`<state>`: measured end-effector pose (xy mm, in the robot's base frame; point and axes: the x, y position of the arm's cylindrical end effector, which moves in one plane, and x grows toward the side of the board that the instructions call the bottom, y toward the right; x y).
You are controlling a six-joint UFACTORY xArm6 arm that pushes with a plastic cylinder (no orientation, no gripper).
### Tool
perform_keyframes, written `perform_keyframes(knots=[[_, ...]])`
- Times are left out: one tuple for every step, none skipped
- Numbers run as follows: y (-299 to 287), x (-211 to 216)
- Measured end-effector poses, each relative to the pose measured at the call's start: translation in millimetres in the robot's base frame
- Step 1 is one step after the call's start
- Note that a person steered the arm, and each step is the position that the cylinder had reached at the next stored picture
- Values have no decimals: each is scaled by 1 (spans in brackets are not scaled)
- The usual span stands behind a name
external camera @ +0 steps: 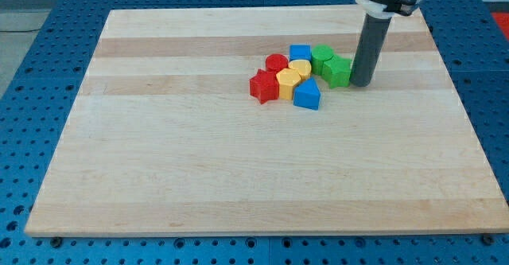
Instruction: Adjust the blue triangle
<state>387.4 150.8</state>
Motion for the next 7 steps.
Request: perform_keyframes(knots=[[23, 7], [32, 41], [10, 80], [-46, 100], [-105, 99], [-125, 90], [-120, 76]])
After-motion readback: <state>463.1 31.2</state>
